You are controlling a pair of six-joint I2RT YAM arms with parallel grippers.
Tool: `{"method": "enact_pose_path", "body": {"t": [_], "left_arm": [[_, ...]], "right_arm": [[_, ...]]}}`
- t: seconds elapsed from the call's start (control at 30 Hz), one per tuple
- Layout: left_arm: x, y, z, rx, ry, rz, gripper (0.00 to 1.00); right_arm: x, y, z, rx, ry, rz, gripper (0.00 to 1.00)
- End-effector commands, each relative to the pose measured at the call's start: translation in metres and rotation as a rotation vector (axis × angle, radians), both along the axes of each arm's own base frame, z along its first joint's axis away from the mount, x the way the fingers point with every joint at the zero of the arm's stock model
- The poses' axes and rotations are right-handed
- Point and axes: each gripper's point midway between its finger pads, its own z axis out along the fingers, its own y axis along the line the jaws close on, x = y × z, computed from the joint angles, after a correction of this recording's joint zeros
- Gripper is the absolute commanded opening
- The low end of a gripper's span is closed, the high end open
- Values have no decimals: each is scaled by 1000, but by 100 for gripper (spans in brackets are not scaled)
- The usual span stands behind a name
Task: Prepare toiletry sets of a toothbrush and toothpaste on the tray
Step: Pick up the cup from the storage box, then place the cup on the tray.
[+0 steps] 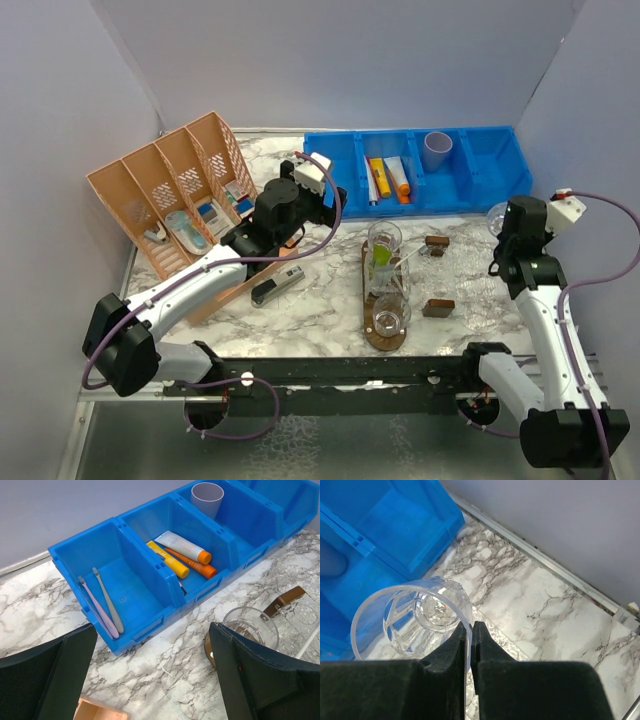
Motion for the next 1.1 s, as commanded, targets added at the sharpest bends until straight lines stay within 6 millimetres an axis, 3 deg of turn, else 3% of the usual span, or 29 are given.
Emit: {"method": "enact_pose_path", "body": {"t": [0.0, 0.2, 0.4, 0.67, 1.07], "left_arm": [[3, -8, 11, -40, -12, -19, 99], [4, -8, 11, -36, -12, -19, 99], [4, -9, 9, -35, -8, -24, 99], [3, -9, 11, -39, -10, -25, 99], [2, -11, 11, -41, -7, -34, 98]], "right_arm": [[9, 5, -19, 88, 32, -50, 1], [36, 30, -61, 241, 204, 1, 1], [53, 37, -85, 319, 251, -10, 1], [47, 17, -110, 376, 302, -72, 1], [45, 18, -133, 405, 355, -76, 2]]}}
